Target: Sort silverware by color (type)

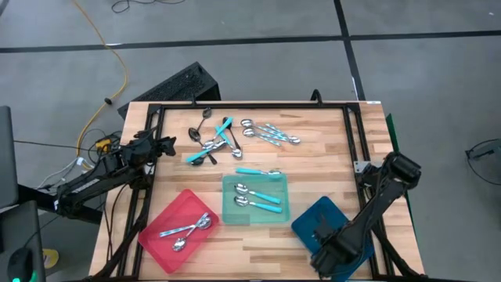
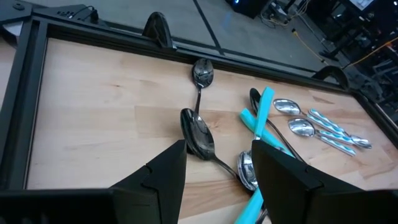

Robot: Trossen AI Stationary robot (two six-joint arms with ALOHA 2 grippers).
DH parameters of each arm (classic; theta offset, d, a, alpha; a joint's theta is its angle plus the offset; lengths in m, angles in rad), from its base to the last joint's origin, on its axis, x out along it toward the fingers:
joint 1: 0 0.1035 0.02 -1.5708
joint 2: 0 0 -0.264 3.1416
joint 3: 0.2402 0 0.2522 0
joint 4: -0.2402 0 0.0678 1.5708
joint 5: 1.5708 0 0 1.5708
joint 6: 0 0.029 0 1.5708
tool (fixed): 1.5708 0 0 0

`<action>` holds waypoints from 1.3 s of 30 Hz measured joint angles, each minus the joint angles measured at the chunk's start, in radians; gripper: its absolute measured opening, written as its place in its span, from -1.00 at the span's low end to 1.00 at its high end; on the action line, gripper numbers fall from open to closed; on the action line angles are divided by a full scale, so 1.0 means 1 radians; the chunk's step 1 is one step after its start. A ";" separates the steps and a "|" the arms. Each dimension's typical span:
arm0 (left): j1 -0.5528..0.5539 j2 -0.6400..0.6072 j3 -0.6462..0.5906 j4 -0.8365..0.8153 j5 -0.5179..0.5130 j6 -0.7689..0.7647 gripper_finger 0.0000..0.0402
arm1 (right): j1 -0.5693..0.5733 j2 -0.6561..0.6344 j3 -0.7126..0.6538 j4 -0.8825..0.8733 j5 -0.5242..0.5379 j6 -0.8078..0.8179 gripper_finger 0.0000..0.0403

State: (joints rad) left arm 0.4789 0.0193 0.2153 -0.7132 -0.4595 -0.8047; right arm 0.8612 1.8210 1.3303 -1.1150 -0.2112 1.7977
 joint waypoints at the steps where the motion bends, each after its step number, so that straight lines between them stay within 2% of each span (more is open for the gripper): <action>1: 0.000 0.000 0.000 0.000 0.000 0.000 -0.17 | 0.000 -0.001 -0.010 0.020 0.004 0.000 -0.91; 8: 0.000 0.000 0.000 0.000 -0.009 -0.001 -0.17 | -0.005 -0.022 -0.131 0.215 0.002 0.005 -0.91; 18: 0.000 0.000 0.000 0.000 -0.009 -0.002 -0.17 | 0.003 -0.025 -0.194 0.316 0.004 0.003 -0.91; 24: 0.000 0.000 0.000 0.000 -0.008 -0.003 -0.17 | 0.010 -0.024 -0.195 0.311 0.003 0.000 -0.67; 33: 0.000 0.000 0.000 0.000 -0.008 -0.012 -0.17 | 0.010 -0.024 -0.195 0.319 0.016 -0.001 -0.47; 39: 0.000 0.000 0.000 0.000 -0.008 -0.012 -0.17 | 0.006 -0.042 -0.195 0.319 0.029 -0.015 -0.26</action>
State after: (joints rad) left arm 0.4791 0.0196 0.2150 -0.7136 -0.4675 -0.8169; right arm 0.8670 1.7789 1.1355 -0.7956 -0.1818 1.7827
